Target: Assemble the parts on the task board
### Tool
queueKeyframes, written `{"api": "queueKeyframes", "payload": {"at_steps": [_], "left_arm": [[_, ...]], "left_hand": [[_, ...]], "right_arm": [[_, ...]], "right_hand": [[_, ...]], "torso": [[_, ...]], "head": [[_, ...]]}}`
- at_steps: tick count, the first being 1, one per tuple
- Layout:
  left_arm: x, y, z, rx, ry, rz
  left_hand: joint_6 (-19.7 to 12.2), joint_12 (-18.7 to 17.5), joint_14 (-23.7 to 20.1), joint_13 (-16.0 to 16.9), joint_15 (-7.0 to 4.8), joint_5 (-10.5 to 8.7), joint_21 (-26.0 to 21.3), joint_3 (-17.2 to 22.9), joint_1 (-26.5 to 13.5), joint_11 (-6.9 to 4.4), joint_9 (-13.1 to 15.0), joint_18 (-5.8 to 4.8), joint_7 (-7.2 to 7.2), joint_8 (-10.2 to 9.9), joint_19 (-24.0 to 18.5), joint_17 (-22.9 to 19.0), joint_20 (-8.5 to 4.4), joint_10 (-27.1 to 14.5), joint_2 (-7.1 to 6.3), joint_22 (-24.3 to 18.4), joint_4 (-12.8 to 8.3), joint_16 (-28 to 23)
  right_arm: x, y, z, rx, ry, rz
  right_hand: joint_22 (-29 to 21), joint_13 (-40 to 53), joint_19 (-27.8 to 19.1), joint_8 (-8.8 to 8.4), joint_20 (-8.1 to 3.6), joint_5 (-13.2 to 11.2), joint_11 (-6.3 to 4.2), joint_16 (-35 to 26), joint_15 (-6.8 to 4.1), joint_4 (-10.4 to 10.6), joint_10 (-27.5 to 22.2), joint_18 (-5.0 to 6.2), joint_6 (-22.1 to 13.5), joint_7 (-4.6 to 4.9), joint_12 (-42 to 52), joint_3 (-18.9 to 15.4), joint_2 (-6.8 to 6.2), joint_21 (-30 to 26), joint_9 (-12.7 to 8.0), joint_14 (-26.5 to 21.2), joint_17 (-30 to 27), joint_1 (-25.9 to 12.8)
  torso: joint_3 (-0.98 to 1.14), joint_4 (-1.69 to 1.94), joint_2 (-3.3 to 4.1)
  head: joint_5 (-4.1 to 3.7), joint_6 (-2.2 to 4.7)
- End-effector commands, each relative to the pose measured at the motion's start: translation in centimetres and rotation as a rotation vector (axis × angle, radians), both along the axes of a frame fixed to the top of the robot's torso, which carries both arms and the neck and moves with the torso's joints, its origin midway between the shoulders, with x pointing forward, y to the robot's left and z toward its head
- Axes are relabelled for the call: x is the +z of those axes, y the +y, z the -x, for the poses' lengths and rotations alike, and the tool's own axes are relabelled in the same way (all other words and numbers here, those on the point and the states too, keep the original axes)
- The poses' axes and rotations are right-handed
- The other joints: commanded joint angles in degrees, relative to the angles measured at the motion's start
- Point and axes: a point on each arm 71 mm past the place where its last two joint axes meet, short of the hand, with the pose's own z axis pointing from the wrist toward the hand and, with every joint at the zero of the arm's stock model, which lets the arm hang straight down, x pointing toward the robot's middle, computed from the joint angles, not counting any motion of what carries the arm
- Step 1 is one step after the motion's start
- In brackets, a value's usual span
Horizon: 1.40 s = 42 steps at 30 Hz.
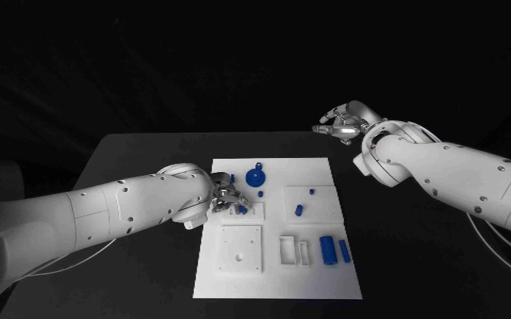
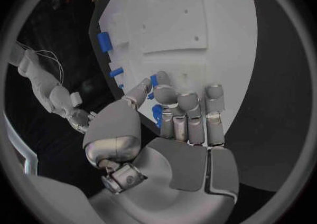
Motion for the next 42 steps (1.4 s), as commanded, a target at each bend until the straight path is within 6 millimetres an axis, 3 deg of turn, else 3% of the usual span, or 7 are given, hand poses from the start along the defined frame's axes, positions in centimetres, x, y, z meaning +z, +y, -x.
{"api": "queueKeyframes", "payload": {"at_steps": [1, 8, 34, 39, 40, 41, 42], "left_arm": [[0.11, -0.27, -0.02, -0.006, -0.012, 0.013], [0.1, -0.4, 0.02, -0.008, -0.007, 0.018], [0.11, -0.77, 0.04, 0.003, 0.003, 0.055], [0.15, -0.75, 0.0, 0.009, -0.002, 0.063], [0.15, -0.76, 0.0, 0.009, -0.002, 0.064], [0.16, -0.78, 0.0, 0.009, -0.004, 0.065], [0.2, -0.77, -0.02, 0.012, -0.01, 0.069]], "left_hand": [[-0.25, -0.26, -0.21, -0.12, 0.1, -0.05, -0.31, -0.1, 1.15, 0.2, -0.11, 0.23, 0.17, -0.23, -0.36, -0.12, -7.89, -0.27, 0.75, 0.76, -0.89, -0.34], [-0.25, -0.62, -0.21, -0.33, 0.24, 2.73, -0.44, -0.26, 3.82, 0.37, -0.37, -0.02, 0.37, -0.62, -0.31, -0.44, -7.75, -0.17, 2.66, 0.8, -3.32, -0.56], [0.19, -0.91, -0.02, -0.18, 0.53, 25.71, -0.46, -0.09, 5.86, 0.55, 0.04, -0.57, 0.54, -1.14, 0.12, -0.99, -7.76, 0.15, 6.56, 1.02, -9.01, -0.39], [0.27, -0.87, 0.01, -0.14, 0.57, 26.94, -0.39, 0.47, 6.97, 0.51, 0.47, -0.57, 0.46, -1.21, 0.07, -1.0, -7.81, 0.15, 7.22, 1.05, -9.24, -0.3], [0.3, -0.88, 0.03, -0.14, 0.57, 26.44, -0.39, 0.87, 7.35, 0.5, 0.57, -0.56, 0.43, -1.24, 0.08, -1.01, -7.82, 0.15, 7.04, 1.04, -9.11, -0.29], [0.38, -0.92, 0.1, -0.17, 0.6, 23.78, -0.5, 3.18, 8.29, 0.52, 0.78, -0.62, 0.36, -1.37, 0.21, -1.07, -7.79, 0.16, 6.02, 0.91, -8.17, -0.3], [0.44, -0.9, 0.15, -0.17, 0.62, 23.77, -0.48, 3.74, 8.36, 0.49, 0.86, -0.66, 0.39, -1.41, 0.28, -1.08, -7.78, 0.2, 5.95, 0.91, -8.08, -0.29]], "right_arm": [[-0.01, 0.17, 0.05, 0.017, 0.002, 0.005], [-0.02, 0.2, 0.06, 0.018, 0.003, 0.005], [-0.02, 0.16, 0.09, 0.019, 0.005, 0.006], [-0.01, 0.13, 0.09, 0.018, 0.004, 0.006], [-0.01, 0.13, 0.09, 0.018, 0.004, 0.006], [-0.01, 0.12, 0.09, 0.018, 0.004, 0.006], [-0.01, 0.12, 0.09, 0.018, 0.004, 0.006]], "right_hand": [[0.86, -0.06, 0.33, 0.3, -0.05, 0.21, 0.07, -0.06, 0.04, -0.01, -0.37, 5.79, -0.16, 0.67, 0.2, -0.23, -0.02, -0.38, 0.04, -0.42, -0.09, -0.63], [0.86, -0.08, 0.33, 0.31, -0.05, 0.25, 0.07, -0.06, 0.04, 0.0, -0.37, 5.79, -0.16, 0.67, 0.21, -0.24, 0.0, -0.38, 0.04, -0.42, -0.09, -0.61], [0.87, -0.15, 0.34, 0.3, -0.05, 0.4, 0.07, -0.03, 0.03, 0.07, -0.35, 5.79, -0.19, 0.66, 0.29, -0.31, 0.03, -0.38, 0.03, -0.4, -0.09, -0.61], [0.87, -0.16, 0.34, 0.3, -0.05, 0.43, 0.07, -0.03, 0.03, 0.09, -0.35, 5.79, -0.19, 0.66, 0.3, -0.33, 0.04, -0.38, 0.03, -0.4, -0.09, -0.63], [0.87, -0.17, 0.34, 0.3, -0.05, 0.43, 0.07, -0.03, 0.03, 0.09, -0.35, 5.79, -0.19, 0.66, 0.3, -0.33, 0.04, -0.38, 0.03, -0.4, -0.09, -0.63], [0.87, -0.17, 0.34, 0.3, -0.05, 0.43, 0.07, -0.03, 0.03, 0.1, -0.35, 5.79, -0.19, 0.66, 0.3, -0.34, 0.04, -0.38, 0.03, -0.4, -0.08, -0.63], [0.87, -0.17, 0.34, 0.3, -0.05, 0.44, 0.07, -0.03, 0.03, 0.1, -0.35, 5.79, -0.19, 0.66, 0.3, -0.34, 0.04, -0.38, 0.03, -0.4, -0.09, -0.63]], "torso": [[-0.02, 0.01, 0.02], [-0.03, -0.02, 0.03], [0.0, 0.01, 0.0], [0.0, 0.04, -0.03], [0.01, 0.05, -0.03], [-0.01, 0.05, -0.03], [-0.02, 0.05, -0.03]], "head": [[0.0, -0.06], [0.02, -0.18], [0.07, -0.31], [0.05, -0.29], [0.03, -0.3], [0.03, -0.31], [0.04, -0.3]]}}
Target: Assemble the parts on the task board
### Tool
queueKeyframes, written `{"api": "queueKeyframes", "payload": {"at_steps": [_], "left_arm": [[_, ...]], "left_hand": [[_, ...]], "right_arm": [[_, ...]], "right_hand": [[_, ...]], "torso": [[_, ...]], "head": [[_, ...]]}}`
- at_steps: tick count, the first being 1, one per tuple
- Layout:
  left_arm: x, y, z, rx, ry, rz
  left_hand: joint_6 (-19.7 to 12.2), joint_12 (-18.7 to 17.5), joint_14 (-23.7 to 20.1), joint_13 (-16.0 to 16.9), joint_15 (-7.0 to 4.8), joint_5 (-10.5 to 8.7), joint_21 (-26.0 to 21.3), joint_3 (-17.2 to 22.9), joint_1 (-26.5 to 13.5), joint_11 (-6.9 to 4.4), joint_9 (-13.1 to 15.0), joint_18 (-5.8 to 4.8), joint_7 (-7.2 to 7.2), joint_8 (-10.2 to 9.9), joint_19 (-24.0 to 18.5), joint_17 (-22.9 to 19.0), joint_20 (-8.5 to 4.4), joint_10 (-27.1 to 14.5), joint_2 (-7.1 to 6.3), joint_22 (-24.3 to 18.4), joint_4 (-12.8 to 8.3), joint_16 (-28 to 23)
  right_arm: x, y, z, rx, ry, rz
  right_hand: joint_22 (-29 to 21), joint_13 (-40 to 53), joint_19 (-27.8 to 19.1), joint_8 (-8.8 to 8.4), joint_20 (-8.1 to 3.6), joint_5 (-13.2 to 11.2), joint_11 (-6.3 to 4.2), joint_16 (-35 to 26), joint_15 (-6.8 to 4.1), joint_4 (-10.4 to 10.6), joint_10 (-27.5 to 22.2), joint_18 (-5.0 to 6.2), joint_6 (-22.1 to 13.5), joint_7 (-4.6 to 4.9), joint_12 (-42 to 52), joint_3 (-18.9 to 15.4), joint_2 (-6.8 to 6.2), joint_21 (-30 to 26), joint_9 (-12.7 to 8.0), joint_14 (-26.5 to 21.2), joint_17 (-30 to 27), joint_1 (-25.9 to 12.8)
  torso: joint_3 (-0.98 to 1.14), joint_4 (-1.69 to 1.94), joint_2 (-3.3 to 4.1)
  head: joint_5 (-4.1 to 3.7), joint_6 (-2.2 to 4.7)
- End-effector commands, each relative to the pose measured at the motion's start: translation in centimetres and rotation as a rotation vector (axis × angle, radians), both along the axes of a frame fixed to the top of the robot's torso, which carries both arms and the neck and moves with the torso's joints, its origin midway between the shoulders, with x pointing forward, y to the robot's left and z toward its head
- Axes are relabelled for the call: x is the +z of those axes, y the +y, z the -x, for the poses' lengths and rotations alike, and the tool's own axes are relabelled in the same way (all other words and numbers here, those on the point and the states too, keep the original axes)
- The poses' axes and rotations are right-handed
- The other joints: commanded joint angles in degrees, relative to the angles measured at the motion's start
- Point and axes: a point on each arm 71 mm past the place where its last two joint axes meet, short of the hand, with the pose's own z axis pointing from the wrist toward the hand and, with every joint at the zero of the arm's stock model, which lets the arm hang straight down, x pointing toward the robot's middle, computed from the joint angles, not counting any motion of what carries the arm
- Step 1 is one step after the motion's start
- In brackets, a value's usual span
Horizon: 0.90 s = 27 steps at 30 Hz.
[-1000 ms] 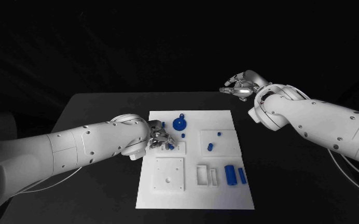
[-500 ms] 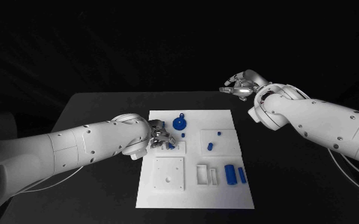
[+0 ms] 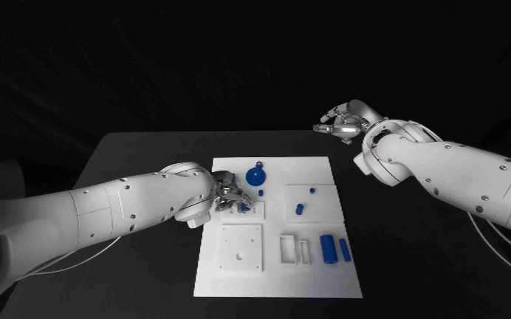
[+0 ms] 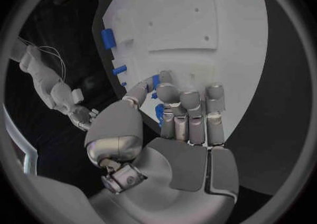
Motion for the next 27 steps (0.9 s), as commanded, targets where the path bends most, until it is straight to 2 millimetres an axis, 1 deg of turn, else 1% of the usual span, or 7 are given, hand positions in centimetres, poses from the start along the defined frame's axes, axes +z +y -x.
{"api": "queueKeyframes", "payload": {"at_steps": [1, 4, 8, 10, 16, 23, 27], "left_arm": [[0.17, -0.28, -0.04, 0.003, -0.015, 0.031], [0.16, -0.22, -0.04, 0.003, -0.014, 0.03], [0.11, -0.16, -0.02, -0.003, -0.005, 0.026], [0.08, -0.13, 0.01, -0.005, 0.0, 0.024], [-0.04, -0.02, 0.14, -0.019, 0.016, -0.006], [-0.27, -0.08, 0.37, -0.055, 0.045, -0.057], [-0.27, -0.15, 0.38, -0.058, 0.045, -0.063]], "left_hand": [[0.5, -0.19, 0.51, 0.07, -0.28, -0.74, -0.21, 4.68, 3.79, 0.04, 0.28, -0.67, -0.1, -0.19, 0.36, -0.05, -7.79, 0.26, 2.5, 0.92, -2.45, 0.05], [0.64, -0.11, 0.67, 0.09, -0.23, -0.18, -0.13, 5.43, 3.88, -0.06, 0.48, -0.68, -0.15, -0.2, 0.49, -0.04, -7.82, 0.3, 2.65, 0.96, -2.6, 0.14], [0.86, 0.08, 0.94, 0.17, -0.17, 1.59, 0.11, 6.39, 3.7, -0.22, 0.92, -0.71, -0.26, -0.23, 0.69, -0.03, -7.87, 0.34, 2.77, 1.04, -3.1, 0.33], [0.93, 0.15, 1.02, 0.2, -0.15, 1.85, 0.18, 6.58, 3.86, -0.27, 1.03, -0.68, -0.33, -0.23, 0.72, -0.01, -7.91, 0.35, 2.54, 1.07, -3.34, 0.4], [1.01, 0.28, 1.15, 0.26, -0.1, 1.9, 0.34, 6.93, 4.42, -0.4, 1.26, -0.62, -0.43, -0.25, 0.82, 0.01, -7.99, 0.35, 2.11, 1.1, -3.5, 0.53], [1.02, 0.31, 1.2, 0.28, -0.09, 1.92, 0.39, 7.04, 4.62, -0.44, 1.34, -0.61, -0.47, -0.25, 0.83, 0.03, -8.0, 0.34, 2.16, 1.11, -3.51, 0.59], [1.02, 0.32, 1.22, 0.29, -0.08, 1.93, 0.41, 7.09, 4.71, -0.47, 1.37, -0.61, -0.49, -0.26, 0.84, 0.03, -8.0, 0.33, 2.2, 1.11, -3.52, 0.61]], "right_arm": [[-0.01, 0.11, 0.04, 0.015, 0.002, 0.005], [-0.01, 0.11, 0.03, 0.015, 0.002, 0.005], [-0.01, 0.07, 0.04, 0.014, 0.002, 0.005], [-0.01, 0.07, 0.03, 0.014, 0.002, 0.005], [-0.01, 0.06, 0.03, 0.014, 0.003, 0.005], [-0.02, 0.1, 0.03, 0.015, 0.003, 0.005], [-0.02, 0.12, 0.02, 0.015, 0.003, 0.005]], "right_hand": [[0.9, -0.08, 0.35, 0.3, -0.06, 0.22, 0.07, -0.02, 0.03, 0.12, -0.35, 5.79, -0.29, 0.55, 0.32, -0.35, 0.04, -0.38, 0.03, -0.39, -0.09, -0.65], [0.9, -0.09, 0.35, 0.3, -0.06, 0.23, 0.07, -0.02, 0.03, 0.13, -0.35, 5.79, -0.29, 0.56, 0.33, -0.36, 0.04, -0.39, 0.03, -0.39, -0.09, -0.66], [0.9, -0.1, 0.35, 0.3, -0.06, 0.25, 0.07, -0.02, 0.03, 0.15, -0.35, 5.79, -0.29, 0.56, 0.34, -0.37, 0.04, -0.39, 0.03, -0.39, -0.09, -0.67], [0.9, -0.1, 0.35, 0.3, -0.06, 0.26, 0.07, -0.02, 0.03, 0.16, -0.35, 5.79, -0.3, 0.55, 0.34, -0.38, 0.04, -0.39, 0.03, -0.39, -0.09, -0.68], [0.9, -0.13, 0.36, 0.31, -0.06, 0.29, 0.07, -0.01, 0.03, 0.19, -0.34, 5.79, -0.3, 0.55, 0.36, -0.41, 0.03, -0.39, 0.03, -0.38, -0.09, -0.69], [0.9, -0.14, 0.36, 0.3, -0.06, 0.31, 0.06, -0.01, 0.03, 0.2, -0.34, 5.79, -0.3, 0.55, 0.37, -0.42, 0.03, -0.39, 0.03, -0.38, -0.09, -0.69], [0.9, -0.15, 0.36, 0.3, -0.06, 0.32, 0.06, -0.01, 0.03, 0.2, -0.34, 5.79, -0.31, 0.55, 0.38, -0.43, 0.02, -0.39, 0.02, -0.38, -0.09, -0.69]], "torso": [[-0.02, 0.02, 0.01], [-0.03, 0.02, 0.01], [-0.04, 0.01, 0.02], [-0.08, 0.02, 0.03], [-0.1, 0.04, 0.02], [-0.11, 0.05, 0.01], [-0.06, 0.01, 0.01]], "head": [[-0.03, 0.01], [-0.03, 0.01], [-0.01, 0.0], [0.0, -0.03], [-0.02, -0.13], [0.05, -0.14], [0.11, -0.11]]}}
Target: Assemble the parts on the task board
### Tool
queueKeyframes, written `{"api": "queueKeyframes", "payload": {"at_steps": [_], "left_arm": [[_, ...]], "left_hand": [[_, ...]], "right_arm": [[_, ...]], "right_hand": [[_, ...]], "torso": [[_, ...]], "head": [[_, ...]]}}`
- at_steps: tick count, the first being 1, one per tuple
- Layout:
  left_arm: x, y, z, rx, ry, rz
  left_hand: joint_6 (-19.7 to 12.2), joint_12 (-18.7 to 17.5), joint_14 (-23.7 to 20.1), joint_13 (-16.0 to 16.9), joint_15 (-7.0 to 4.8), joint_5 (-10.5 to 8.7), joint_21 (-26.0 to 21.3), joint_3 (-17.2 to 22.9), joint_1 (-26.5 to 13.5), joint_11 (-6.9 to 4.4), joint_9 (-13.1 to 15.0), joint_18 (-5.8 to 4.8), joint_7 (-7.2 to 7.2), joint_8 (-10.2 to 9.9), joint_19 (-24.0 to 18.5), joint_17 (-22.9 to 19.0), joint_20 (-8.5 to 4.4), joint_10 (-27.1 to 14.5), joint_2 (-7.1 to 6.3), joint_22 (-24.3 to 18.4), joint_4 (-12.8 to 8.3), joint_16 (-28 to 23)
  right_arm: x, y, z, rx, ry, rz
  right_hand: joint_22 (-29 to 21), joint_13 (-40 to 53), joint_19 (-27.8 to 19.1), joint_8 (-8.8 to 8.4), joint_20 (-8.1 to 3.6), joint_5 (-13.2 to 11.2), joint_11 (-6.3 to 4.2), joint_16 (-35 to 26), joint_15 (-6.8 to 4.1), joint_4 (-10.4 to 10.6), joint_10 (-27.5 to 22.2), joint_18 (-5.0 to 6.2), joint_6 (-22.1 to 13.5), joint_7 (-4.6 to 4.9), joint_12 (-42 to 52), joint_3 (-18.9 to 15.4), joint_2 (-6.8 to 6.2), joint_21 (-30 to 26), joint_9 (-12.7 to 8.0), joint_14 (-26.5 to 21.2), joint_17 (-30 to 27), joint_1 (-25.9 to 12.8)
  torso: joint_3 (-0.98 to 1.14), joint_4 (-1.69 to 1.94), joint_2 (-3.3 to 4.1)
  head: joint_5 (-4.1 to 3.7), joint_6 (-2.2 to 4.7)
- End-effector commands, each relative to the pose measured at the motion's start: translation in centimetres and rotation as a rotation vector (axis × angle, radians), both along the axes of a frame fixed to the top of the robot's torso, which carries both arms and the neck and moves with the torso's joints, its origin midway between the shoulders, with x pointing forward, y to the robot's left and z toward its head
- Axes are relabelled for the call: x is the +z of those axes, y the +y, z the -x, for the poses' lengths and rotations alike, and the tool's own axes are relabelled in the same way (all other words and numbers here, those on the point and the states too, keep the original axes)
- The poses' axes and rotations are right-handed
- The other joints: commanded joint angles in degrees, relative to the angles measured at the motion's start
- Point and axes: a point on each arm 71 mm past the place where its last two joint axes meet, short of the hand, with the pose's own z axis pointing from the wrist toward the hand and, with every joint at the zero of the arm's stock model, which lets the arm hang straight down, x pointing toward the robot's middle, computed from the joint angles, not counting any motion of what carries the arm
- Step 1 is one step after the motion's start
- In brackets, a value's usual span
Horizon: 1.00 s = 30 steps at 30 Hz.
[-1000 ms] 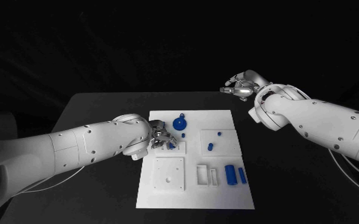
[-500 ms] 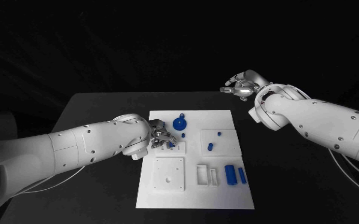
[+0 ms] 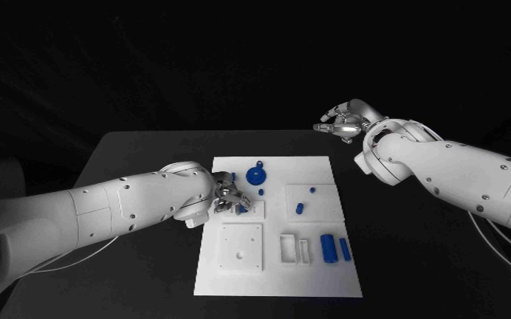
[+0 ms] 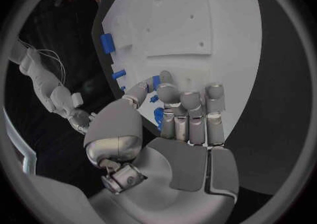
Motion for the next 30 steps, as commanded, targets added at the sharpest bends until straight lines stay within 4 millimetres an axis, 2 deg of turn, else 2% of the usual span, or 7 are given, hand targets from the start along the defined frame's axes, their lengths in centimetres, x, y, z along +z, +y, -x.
{"api": "queueKeyframes", "payload": {"at_steps": [1, 8, 30], "left_arm": [[-0.12, -0.25, 0.21, -0.035, 0.02, -0.035], [-0.15, -0.16, 0.23, -0.037, 0.023, -0.042], [-0.04, -0.14, -0.12, -0.03, -0.008, -0.066]], "left_hand": [[0.36, 0.33, 0.58, 0.07, -0.45, 0.09, 0.2, 5.44, 3.74, -0.46, 0.11, -0.61, -0.23, -0.13, 0.41, 0.03, -8.01, -0.11, 3.18, 1.13, -5.15, 0.38], [0.36, 0.34, 0.6, 0.08, -0.44, 0.09, 0.22, 5.46, 3.79, -0.48, 0.14, -0.61, -0.25, -0.14, 0.42, 0.04, -8.02, -0.11, 3.2, 1.13, -5.16, 0.4], [0.37, 0.4, 0.65, 0.11, -0.43, 0.03, 0.32, 5.48, 3.87, -0.55, 0.28, -0.62, -0.3, -0.14, 0.49, 0.05, -8.02, -0.15, 3.31, 1.13, -5.09, 0.46]], "right_arm": [[-0.02, 0.18, 0.03, 0.016, 0.003, 0.005], [-0.02, 0.13, 0.03, 0.015, 0.003, 0.005], [-0.02, 0.24, 0.02, 0.017, 0.003, 0.004]], "right_hand": [[0.91, -0.1, 0.44, 0.3, -0.14, 0.33, 0.06, -0.01, 0.02, 0.04, -0.34, 5.78, -0.2, 0.66, 0.39, -0.27, 0.02, -0.39, 0.02, -0.38, -0.09, -0.68], [0.91, -0.11, 0.44, 0.31, -0.15, 0.34, 0.06, 0.0, 0.02, 0.04, -0.34, 5.78, -0.21, 0.65, 0.4, -0.28, 0.02, -0.39, 0.02, -0.37, -0.09, -0.67], [0.92, -0.18, 0.45, 0.31, -0.16, 0.38, 0.06, 0.01, 0.02, 0.07, -0.35, 5.78, -0.22, 0.65, 0.45, -0.33, 0.02, -0.39, 0.02, -0.37, -0.09, -0.62]], "torso": [[0.05, -0.04, 0.0], [0.07, -0.07, 0.02], [0.07, -0.11, 0.06]], "head": [[0.08, 0.0], [0.07, -0.09], [0.01, 0.22]]}}
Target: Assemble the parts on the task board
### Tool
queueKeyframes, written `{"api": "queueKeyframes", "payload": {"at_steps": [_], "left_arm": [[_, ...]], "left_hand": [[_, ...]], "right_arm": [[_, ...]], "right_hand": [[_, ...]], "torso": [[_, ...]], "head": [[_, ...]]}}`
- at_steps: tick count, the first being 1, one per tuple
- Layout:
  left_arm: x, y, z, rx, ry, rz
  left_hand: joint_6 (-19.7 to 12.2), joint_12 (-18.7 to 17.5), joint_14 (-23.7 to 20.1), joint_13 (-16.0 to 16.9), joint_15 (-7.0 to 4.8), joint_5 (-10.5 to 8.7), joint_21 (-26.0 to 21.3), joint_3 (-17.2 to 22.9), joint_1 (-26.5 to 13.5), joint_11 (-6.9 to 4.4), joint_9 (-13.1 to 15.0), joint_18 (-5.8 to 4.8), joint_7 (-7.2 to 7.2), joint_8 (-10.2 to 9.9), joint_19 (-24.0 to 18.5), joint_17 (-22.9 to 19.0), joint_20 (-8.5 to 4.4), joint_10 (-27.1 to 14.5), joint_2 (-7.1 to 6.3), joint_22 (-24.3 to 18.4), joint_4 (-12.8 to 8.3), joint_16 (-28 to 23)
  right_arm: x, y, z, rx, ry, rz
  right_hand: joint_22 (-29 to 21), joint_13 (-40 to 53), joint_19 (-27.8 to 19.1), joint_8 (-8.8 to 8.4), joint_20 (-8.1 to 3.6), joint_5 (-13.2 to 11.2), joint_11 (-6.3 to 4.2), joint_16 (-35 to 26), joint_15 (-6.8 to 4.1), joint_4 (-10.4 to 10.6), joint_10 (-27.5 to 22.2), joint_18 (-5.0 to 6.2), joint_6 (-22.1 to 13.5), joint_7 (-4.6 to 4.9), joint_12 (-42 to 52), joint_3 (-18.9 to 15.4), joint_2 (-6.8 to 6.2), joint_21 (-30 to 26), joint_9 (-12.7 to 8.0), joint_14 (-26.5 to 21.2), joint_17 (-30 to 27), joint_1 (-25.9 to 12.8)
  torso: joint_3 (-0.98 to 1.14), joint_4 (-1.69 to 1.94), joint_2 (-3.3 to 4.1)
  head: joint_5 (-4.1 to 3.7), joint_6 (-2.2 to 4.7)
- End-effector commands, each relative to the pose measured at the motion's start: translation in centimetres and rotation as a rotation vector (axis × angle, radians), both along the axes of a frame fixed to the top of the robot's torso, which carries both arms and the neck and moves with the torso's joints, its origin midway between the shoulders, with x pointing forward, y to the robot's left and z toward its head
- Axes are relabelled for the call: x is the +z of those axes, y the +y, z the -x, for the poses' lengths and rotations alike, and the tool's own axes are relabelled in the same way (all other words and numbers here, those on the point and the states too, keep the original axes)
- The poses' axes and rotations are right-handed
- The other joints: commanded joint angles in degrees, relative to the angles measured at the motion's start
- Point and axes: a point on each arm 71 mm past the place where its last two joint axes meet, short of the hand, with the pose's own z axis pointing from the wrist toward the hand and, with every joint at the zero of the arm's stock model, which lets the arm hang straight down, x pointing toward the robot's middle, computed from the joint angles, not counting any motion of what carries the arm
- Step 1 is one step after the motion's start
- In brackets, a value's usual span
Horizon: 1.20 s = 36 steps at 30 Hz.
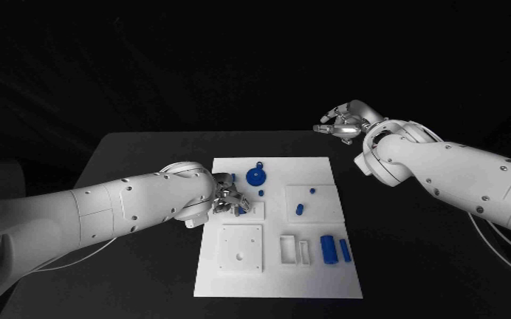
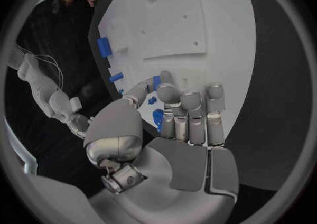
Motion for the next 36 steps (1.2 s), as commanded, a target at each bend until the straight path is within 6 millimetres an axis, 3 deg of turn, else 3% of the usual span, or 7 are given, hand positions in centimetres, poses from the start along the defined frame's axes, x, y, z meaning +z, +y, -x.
{"api": "queueKeyframes", "payload": {"at_steps": [1, 8, 14, 24, 28, 33, 36], "left_arm": [[-0.05, -0.02, 0.04, -0.01, 0.0, -0.021], [-0.12, -0.15, 0.07, -0.02, 0.015, -0.023], [-0.11, -0.26, 0.01, -0.02, 0.016, -0.02], [-0.06, -0.38, -0.11, -0.019, 0.012, -0.02], [-0.04, -0.3, -0.2, -0.014, 0.009, -0.018], [-0.04, -0.28, -0.24, -0.011, 0.01, -0.015], [-0.03, -0.32, -0.25, -0.01, 0.009, -0.013]], "left_hand": [[0.21, 0.38, 0.43, 0.08, -0.63, 0.37, 0.32, 5.45, 3.88, -0.35, 0.08, -0.62, -0.14, -0.13, 0.5, 0.04, -8.02, -0.1, 3.31, 1.1, -5.12, 0.25], [0.25, 0.46, 0.49, 0.12, -0.65, 0.42, 0.39, 5.42, 3.88, -0.38, 0.19, -0.62, -0.17, -0.12, 0.55, 0.06, -8.03, -0.1, 3.24, 1.1, -5.14, 0.31], [0.22, 0.63, 0.43, 0.2, -0.75, -0.85, 0.49, 5.12, 3.47, -0.24, 0.43, -0.64, -0.06, -0.24, 0.61, -0.02, -8.03, -0.1, 2.97, 1.04, -4.84, 0.24], [0.47, 0.83, 0.46, 0.21, -1.02, -4.78, 0.49, 4.83, 2.27, -0.18, 0.84, -0.61, -0.04, -0.49, 0.67, -0.1, -8.07, -0.06, 3.35, 0.94, -3.78, 0.3], [0.6, 0.95, 0.47, 0.2, -1.14, -8.08, 0.45, 4.63, 1.67, -0.19, 1.09, -0.56, -0.06, -0.64, 0.67, -0.13, -8.11, -0.04, 3.0, 0.91, -2.98, 0.35], [0.66, 0.99, 0.45, 0.16, -1.2, -9.31, 0.41, 4.38, 0.79, -0.2, 1.24, -0.56, -0.06, -0.78, 0.68, -0.16, -8.1, -0.06, 2.47, 0.88, -1.84, 0.37], [0.68, 1.02, 0.44, 0.13, -1.26, -11.51, 0.39, 4.29, 0.4, -0.22, 1.38, -0.48, -0.09, -0.91, 0.68, -0.19, -8.15, -0.08, 1.93, 0.89, -1.04, 0.38]], "right_arm": [[-0.02, 0.17, 0.03, 0.016, 0.002, 0.005], [-0.02, 0.14, 0.05, 0.015, 0.003, 0.005], [-0.02, 0.17, 0.06, 0.016, 0.002, 0.004], [0.0, 0.18, 0.1, 0.017, 0.002, 0.004], [0.0, 0.15, 0.11, 0.017, 0.002, 0.004], [0.0, 0.09, 0.11, 0.016, 0.002, 0.004], [0.0, 0.11, 0.12, 0.017, 0.002, 0.004]], "right_hand": [[0.89, -0.09, 0.13, 0.31, -0.03, 0.38, 0.06, 0.01, 0.02, 0.07, -0.35, 5.78, -0.28, 0.5, 0.22, -0.34, 0.02, -0.39, 0.02, -0.36, -0.09, -0.62], [0.89, -0.11, 0.13, 0.31, -0.04, 0.39, 0.06, 0.01, 0.02, 0.07, -0.35, 5.78, -0.29, 0.5, 0.23, -0.35, 0.03, -0.39, 0.02, -0.37, -0.09, -0.6], [0.89, -0.13, 0.13, 0.31, -0.04, 0.41, 0.06, 0.01, 0.02, 0.08, -0.36, 5.78, -0.29, 0.5, 0.24, -0.36, 0.03, -0.4, 0.02, -0.37, -0.09, -0.58], [0.89, -0.15, 0.12, 0.31, -0.04, 0.42, 0.06, 0.01, 0.02, 0.09, -0.37, 5.78, -0.3, 0.5, 0.26, -0.38, 0.02, -0.4, 0.01, -0.37, -0.09, -0.57], [0.89, -0.16, 0.12, 0.31, -0.04, 0.42, 0.06, 0.01, 0.02, 0.09, -0.37, 5.78, -0.3, 0.5, 0.26, -0.4, 0.0, -0.4, 0.01, -0.37, -0.09, -0.56], [0.9, -0.18, 0.12, 0.31, -0.04, 0.42, 0.06, 0.01, 0.02, 0.09, -0.38, 5.78, -0.31, 0.5, 0.27, -0.41, 0.0, -0.4, 0.01, -0.38, -0.09, -0.55], [0.9, -0.18, 0.12, 0.31, -0.04, 0.42, 0.07, 0.01, 0.02, 0.1, -0.38, 5.78, -0.31, 0.5, 0.27, -0.41, 0.0, -0.41, 0.01, -0.38, -0.09, -0.55]], "torso": [[0.0, -0.04, 0.01], [0.02, 0.05, -0.03], [0.02, 0.05, -0.01], [0.01, 0.02, -0.02], [0.04, 0.01, -0.02], [0.01, 0.02, -0.03], [0.01, 0.02, -0.04]], "head": [[-0.05, -0.01], [-0.15, 0.01], [-0.14, 0.01], [-0.1, -0.05], [-0.13, 0.05], [-0.14, 0.08], [-0.15, 0.07]]}}
